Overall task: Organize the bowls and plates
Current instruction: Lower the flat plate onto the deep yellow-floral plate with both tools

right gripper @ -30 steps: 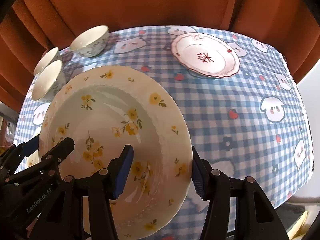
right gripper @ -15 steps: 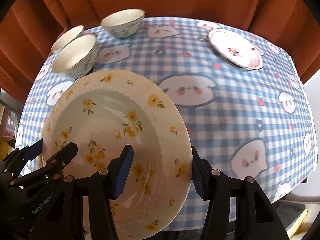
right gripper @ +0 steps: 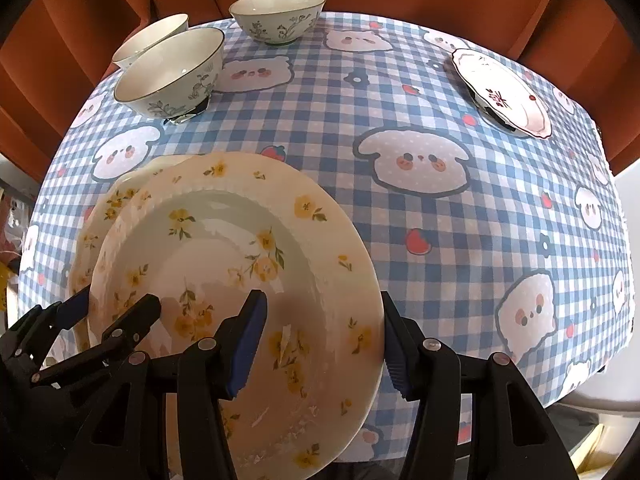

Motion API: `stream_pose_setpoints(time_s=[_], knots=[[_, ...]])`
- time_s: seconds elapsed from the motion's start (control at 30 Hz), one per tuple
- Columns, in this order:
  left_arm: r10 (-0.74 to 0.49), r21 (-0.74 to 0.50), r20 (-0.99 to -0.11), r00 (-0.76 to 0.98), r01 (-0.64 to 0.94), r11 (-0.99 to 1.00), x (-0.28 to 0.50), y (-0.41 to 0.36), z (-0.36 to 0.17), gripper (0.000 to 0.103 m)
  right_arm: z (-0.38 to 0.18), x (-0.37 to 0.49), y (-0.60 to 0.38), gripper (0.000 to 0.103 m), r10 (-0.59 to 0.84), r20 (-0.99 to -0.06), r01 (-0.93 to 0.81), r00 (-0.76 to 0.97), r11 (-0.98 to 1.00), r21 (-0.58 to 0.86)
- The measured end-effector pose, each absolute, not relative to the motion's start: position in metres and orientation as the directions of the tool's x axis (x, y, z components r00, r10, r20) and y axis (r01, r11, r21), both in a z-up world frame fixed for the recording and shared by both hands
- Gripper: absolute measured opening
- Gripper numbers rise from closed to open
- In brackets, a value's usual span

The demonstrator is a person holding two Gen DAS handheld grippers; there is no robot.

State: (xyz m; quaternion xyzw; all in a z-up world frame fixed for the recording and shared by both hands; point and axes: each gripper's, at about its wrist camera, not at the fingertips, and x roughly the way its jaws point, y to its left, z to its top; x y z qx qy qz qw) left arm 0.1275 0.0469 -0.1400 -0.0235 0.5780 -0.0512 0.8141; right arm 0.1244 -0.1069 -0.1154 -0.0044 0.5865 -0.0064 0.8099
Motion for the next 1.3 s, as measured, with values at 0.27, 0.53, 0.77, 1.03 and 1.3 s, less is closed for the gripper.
stream_pose_setpoints(time_s=[0.27,0.53,0.77,1.03,1.3], knots=[[-0.079,-0.072,-0.938,0.338,0.033,0.997,0.129,0.050,-0.143,0.066,-0.122,0.131,-0.103,0.057,-0.009,-0.953,-0.019,0.304,1.000,-0.015],[-0.040,-0.041,-0.935,0.351,0.003,0.999,0.128,0.048,-0.143,0.066,-0.127,0.132,-0.102,0.057,-0.003,-0.949,-0.022,0.314,1.000,-0.011],[-0.005,-0.004,-0.931,0.364,0.004,1.000,0.128,0.045,-0.143,0.067,-0.120,0.124,-0.111,0.058,0.050,-0.936,0.033,0.348,0.997,0.066],[0.016,0.025,-0.933,0.358,0.022,0.999,0.129,0.043,-0.142,0.067,-0.111,0.113,-0.116,0.038,0.029,-0.925,0.044,0.380,0.998,0.050],[0.006,0.030,-0.927,0.374,0.057,0.998,0.123,0.052,-0.129,0.069,-0.121,0.114,-0.112,0.035,0.026,-0.931,0.059,0.364,0.997,0.050]])
